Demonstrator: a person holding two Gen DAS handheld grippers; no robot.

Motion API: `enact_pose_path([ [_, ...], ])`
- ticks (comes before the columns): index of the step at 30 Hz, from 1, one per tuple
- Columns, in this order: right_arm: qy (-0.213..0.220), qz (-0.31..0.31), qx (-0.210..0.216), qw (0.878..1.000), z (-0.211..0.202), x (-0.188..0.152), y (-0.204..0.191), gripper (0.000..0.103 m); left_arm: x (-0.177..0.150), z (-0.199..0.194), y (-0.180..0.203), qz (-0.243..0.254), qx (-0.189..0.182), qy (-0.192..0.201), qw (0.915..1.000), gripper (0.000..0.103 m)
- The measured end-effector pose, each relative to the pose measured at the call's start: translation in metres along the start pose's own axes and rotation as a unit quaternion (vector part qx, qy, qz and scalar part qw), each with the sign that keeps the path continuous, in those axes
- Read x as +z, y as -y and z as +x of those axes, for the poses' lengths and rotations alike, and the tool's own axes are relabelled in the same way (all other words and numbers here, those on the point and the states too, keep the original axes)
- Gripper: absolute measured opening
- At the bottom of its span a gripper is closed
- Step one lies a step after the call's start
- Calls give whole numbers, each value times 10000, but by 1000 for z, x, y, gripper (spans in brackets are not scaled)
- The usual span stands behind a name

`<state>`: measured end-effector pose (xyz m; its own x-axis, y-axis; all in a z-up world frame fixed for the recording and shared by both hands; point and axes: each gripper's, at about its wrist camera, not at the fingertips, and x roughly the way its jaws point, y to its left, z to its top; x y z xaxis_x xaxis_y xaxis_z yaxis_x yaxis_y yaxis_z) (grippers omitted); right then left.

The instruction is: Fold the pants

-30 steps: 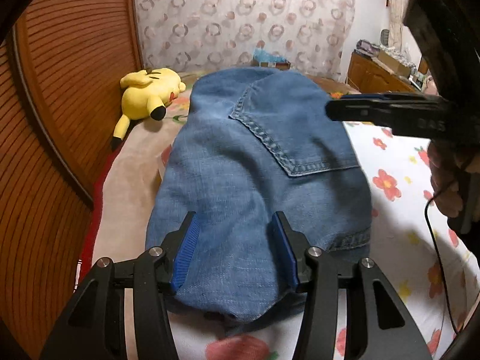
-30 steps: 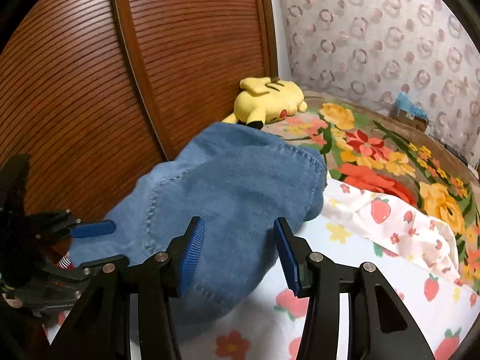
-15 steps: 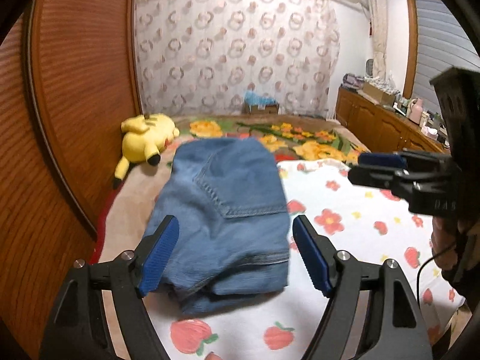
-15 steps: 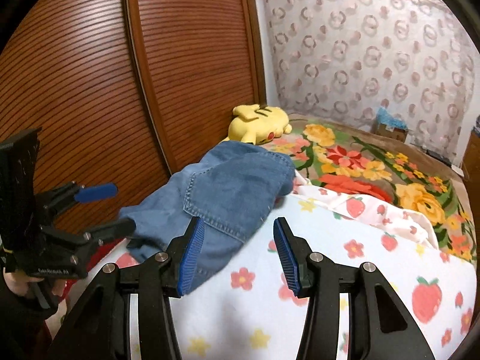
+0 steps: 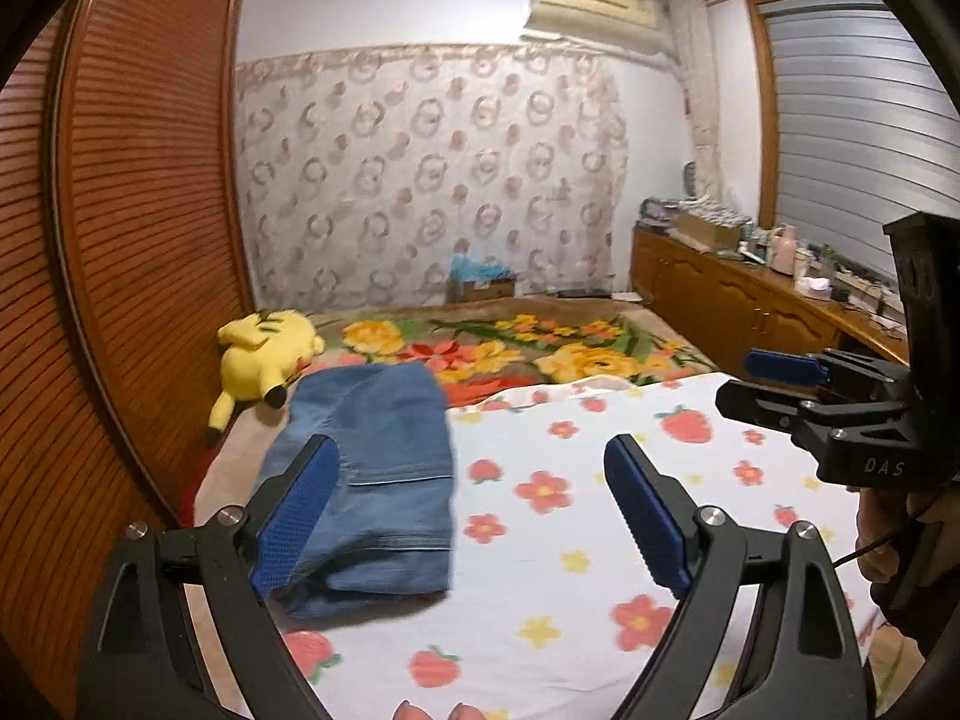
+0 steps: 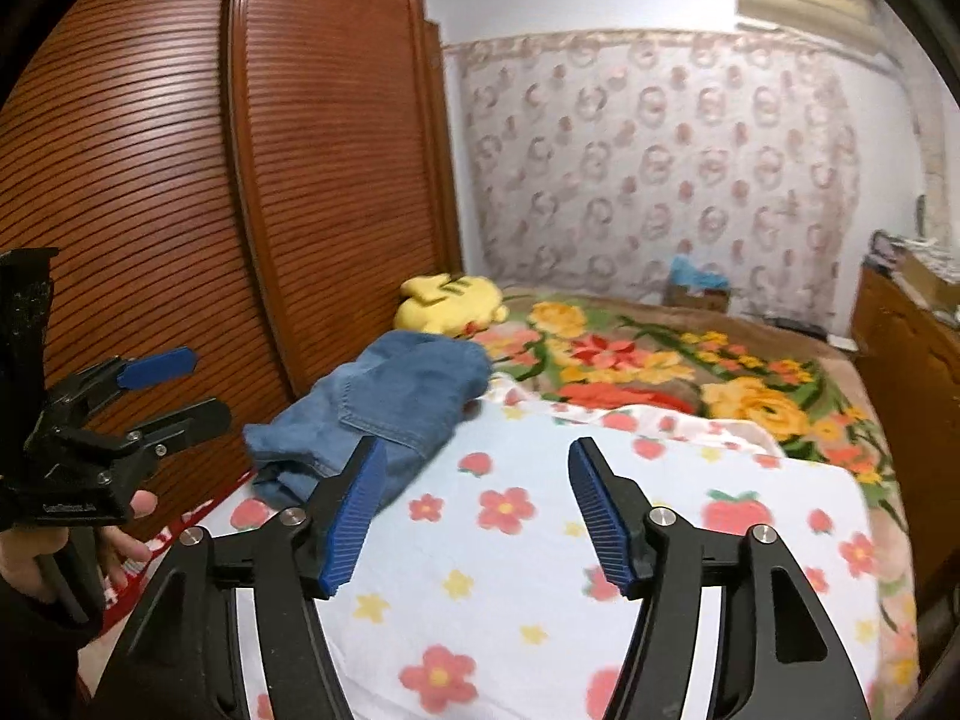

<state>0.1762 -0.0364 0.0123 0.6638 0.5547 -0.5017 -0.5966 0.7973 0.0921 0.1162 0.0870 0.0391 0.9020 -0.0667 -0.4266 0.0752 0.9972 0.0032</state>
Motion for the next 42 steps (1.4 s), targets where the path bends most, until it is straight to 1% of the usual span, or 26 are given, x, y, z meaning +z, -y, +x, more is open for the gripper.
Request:
enact_pose_path([
  [3,160,76,-200,9996,-29,-7,2,70,2,-11,19,90,-98,67,9999,90],
  [6,288,121,-415,9987,-54,-14,3,70,2,-19,33,48,-162,99,9998,90],
  [10,355,146,-617,9974,-80,-24,0,71,0,-27,53,89,59,65,9999,90],
  [12,375,185,-679,9968,-87,-28,-2,71,-4,-32,64,123,71,45,9999,90],
  [19,485,263,-984,9936,-110,-42,-16,71,-20,-41,91,168,-119,8,9998,90],
  [23,491,321,-1096,9922,-115,-49,-24,71,-24,-46,99,162,-173,7,9997,90],
  [28,488,383,-1171,9912,-119,-48,-30,71,-29,-49,103,72,-230,-13,9997,90],
  [35,524,443,-1216,9902,-120,-44,-34,71,-30,-49,103,84,-198,-5,9998,90],
  [42,527,434,-1237,9900,-119,-47,-37,71,-36,-53,101,31,-172,13,9998,90],
])
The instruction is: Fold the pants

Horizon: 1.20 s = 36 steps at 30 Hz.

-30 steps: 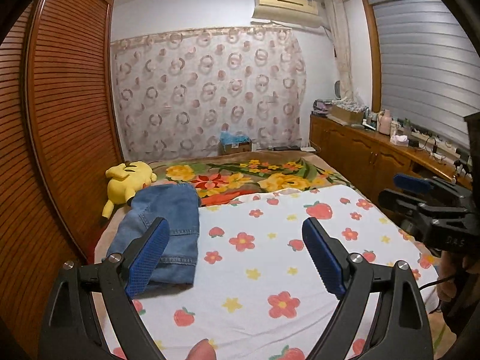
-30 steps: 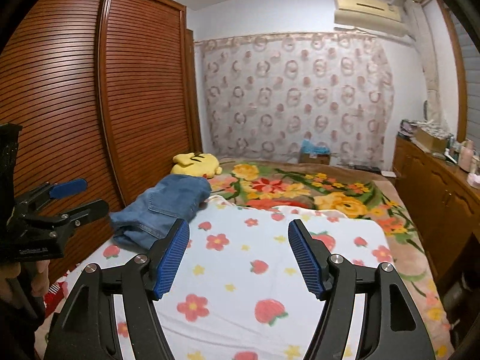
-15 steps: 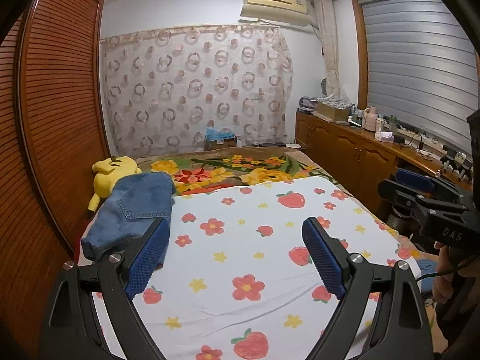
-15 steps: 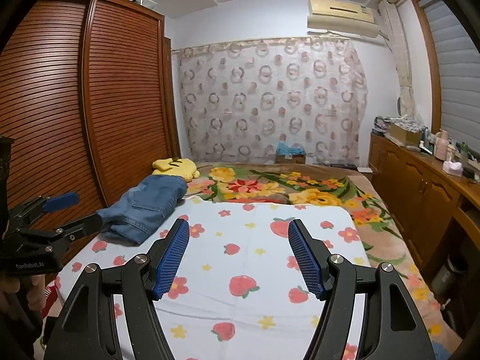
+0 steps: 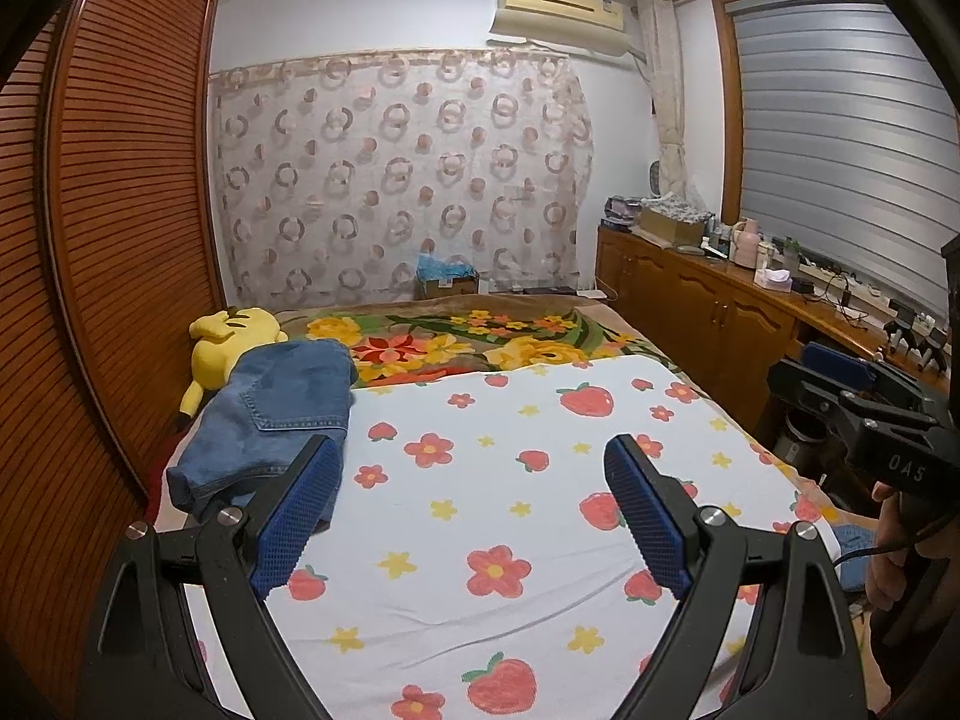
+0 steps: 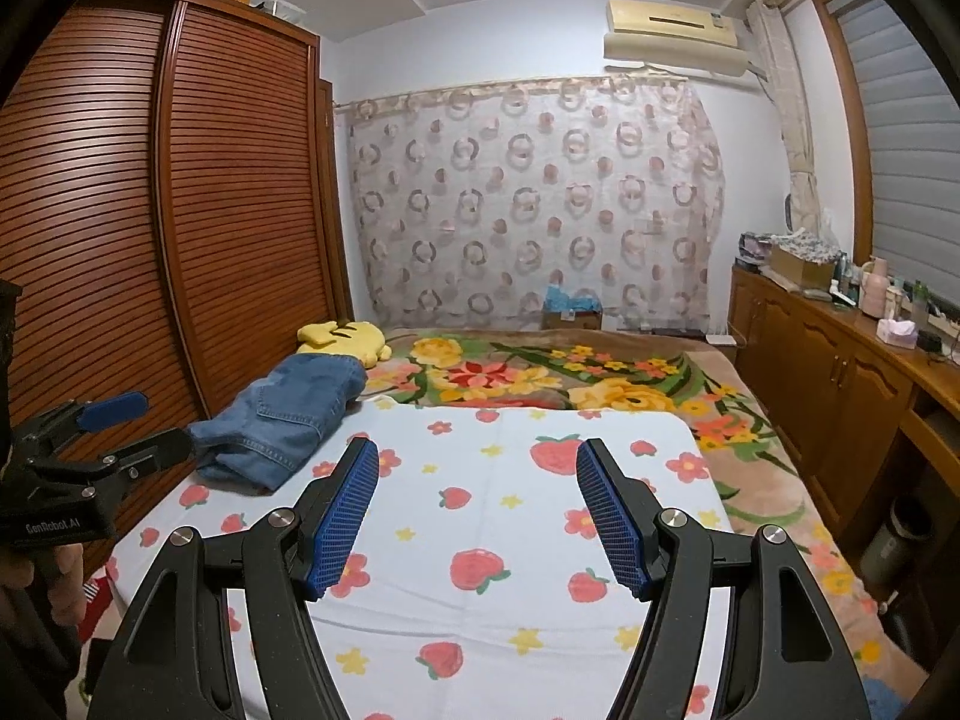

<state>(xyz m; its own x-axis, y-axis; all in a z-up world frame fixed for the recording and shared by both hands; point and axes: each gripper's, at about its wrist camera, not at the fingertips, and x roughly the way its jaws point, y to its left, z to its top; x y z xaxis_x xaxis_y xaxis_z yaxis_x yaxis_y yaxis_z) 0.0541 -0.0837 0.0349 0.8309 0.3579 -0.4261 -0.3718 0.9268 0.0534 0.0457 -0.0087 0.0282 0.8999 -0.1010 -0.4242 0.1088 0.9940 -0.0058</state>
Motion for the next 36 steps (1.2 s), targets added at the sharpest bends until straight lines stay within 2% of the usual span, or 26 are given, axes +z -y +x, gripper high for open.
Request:
enact_pose_path([
  [36,24,-44,14,10000,-8,-7,4,71,1,-1,-7,-21,-3,26,10000,90],
])
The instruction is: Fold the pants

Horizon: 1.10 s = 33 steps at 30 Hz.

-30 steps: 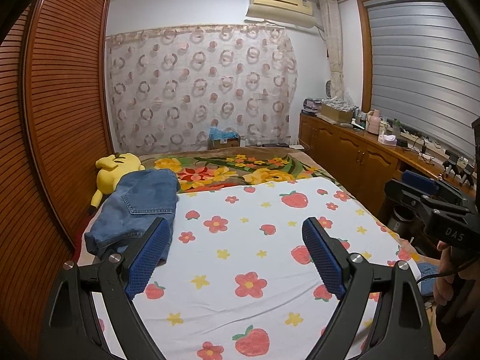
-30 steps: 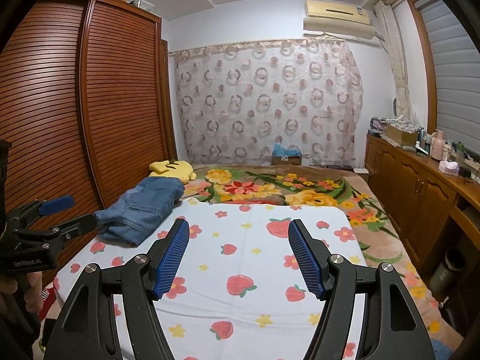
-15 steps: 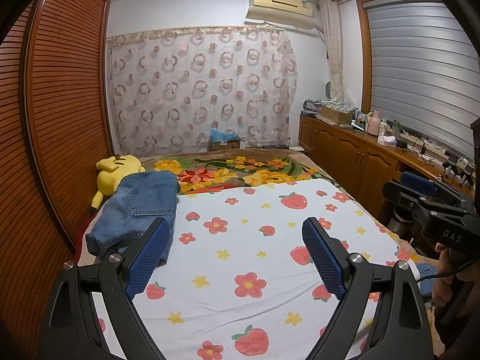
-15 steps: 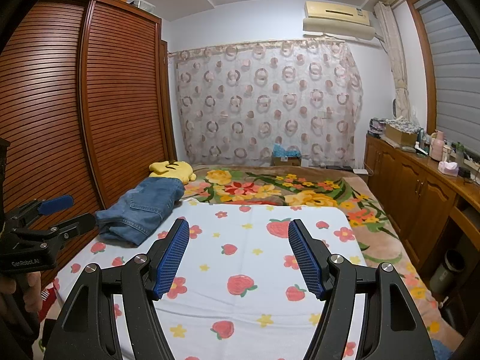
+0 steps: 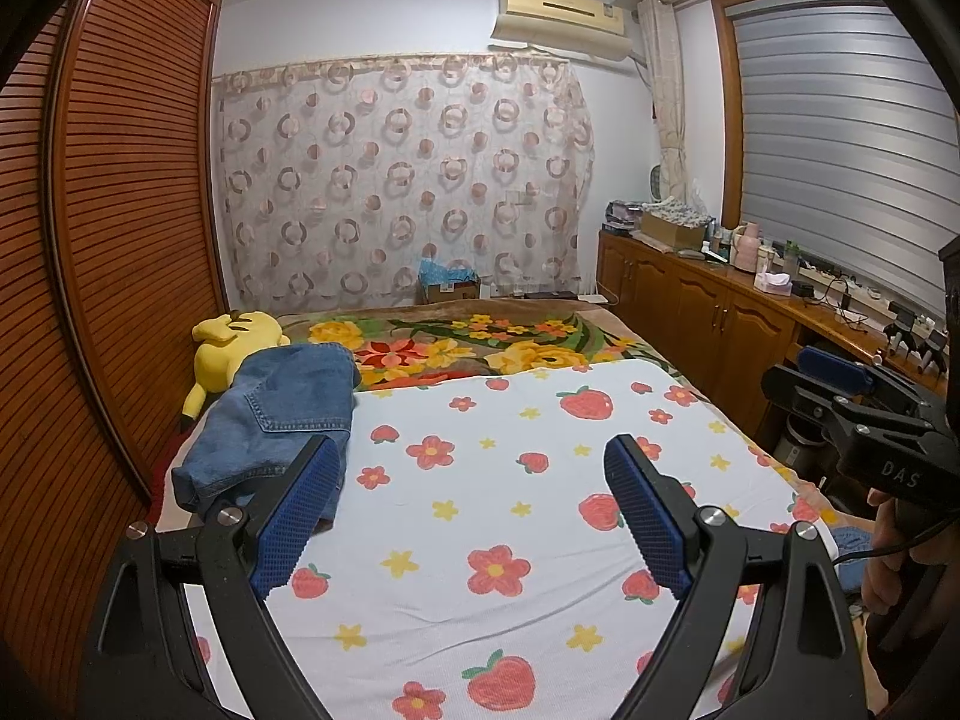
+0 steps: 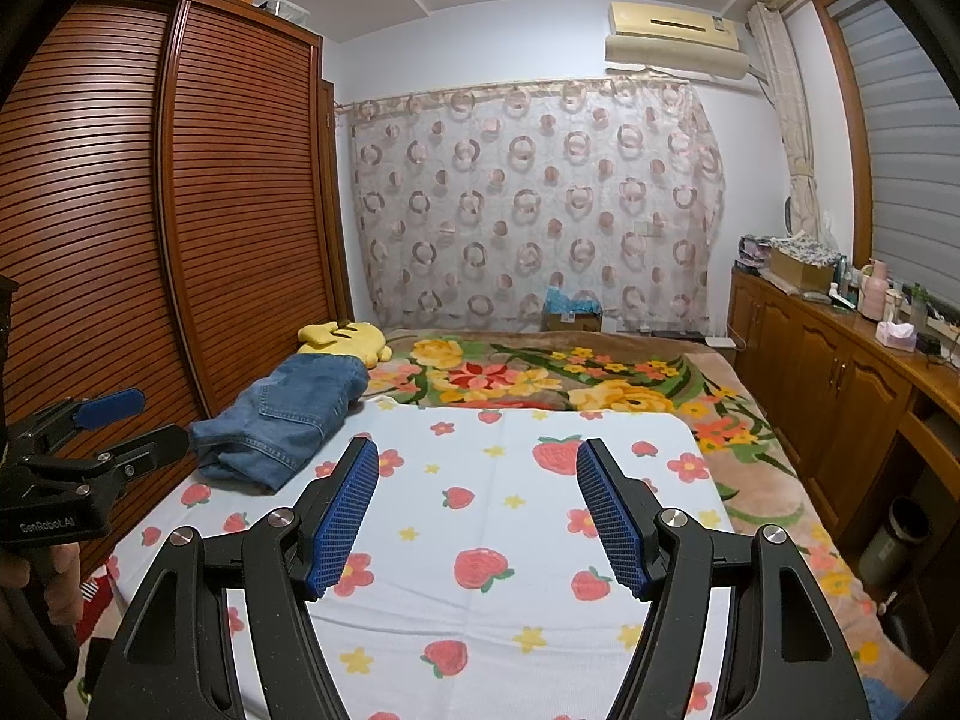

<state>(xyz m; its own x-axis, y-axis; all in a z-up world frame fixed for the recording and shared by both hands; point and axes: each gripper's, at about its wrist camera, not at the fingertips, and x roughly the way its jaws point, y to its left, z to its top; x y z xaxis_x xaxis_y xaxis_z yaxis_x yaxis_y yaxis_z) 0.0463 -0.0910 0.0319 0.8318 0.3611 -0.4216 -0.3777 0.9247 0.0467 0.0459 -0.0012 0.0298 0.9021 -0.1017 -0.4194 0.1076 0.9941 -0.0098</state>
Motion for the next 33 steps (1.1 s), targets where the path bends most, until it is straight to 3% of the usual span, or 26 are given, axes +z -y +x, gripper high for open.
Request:
enact_pose_path([
  [33,-6,1,-4,10000,-2,1,2,71,-2,0,0,0,-5,8,10000,90],
])
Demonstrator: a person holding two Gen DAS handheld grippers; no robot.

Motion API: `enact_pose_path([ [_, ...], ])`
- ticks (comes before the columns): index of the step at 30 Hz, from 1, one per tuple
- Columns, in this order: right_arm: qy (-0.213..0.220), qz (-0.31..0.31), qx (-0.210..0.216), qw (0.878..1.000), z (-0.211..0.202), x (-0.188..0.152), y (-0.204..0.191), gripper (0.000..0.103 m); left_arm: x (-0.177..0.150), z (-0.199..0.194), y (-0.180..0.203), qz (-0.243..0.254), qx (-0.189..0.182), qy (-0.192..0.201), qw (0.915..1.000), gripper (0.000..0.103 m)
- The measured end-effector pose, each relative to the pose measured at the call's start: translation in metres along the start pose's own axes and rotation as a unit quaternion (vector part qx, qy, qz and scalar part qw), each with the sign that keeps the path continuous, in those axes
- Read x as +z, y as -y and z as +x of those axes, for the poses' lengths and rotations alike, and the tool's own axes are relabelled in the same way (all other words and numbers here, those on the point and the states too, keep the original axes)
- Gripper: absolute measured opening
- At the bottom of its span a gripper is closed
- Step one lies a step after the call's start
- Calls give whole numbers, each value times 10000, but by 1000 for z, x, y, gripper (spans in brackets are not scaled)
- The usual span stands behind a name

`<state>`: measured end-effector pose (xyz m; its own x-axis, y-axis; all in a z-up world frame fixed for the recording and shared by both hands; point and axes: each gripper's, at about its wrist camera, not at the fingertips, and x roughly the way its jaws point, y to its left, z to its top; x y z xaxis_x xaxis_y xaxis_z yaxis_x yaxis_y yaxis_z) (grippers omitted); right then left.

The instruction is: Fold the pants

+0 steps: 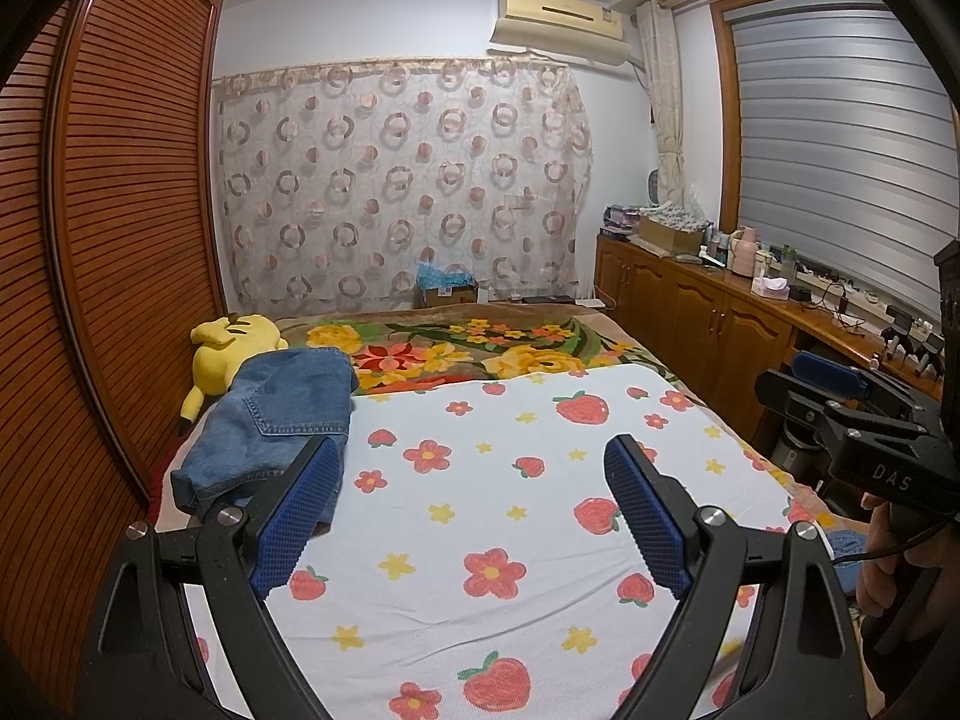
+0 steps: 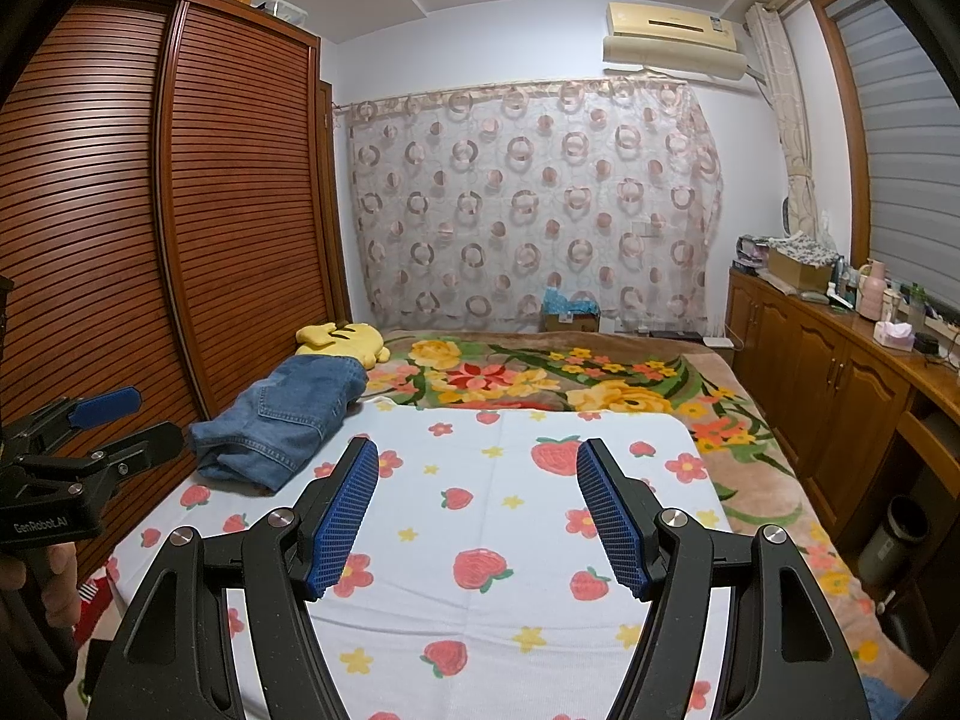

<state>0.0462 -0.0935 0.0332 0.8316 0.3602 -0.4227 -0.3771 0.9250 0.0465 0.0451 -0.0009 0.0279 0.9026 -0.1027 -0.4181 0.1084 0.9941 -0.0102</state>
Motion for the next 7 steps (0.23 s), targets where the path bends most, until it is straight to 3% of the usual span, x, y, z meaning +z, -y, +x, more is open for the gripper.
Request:
enact_pose_path([
  [7,-3,9,-17,10000,-1,0,0,71,-1,0,0,-10,3,-2,10000,90],
])
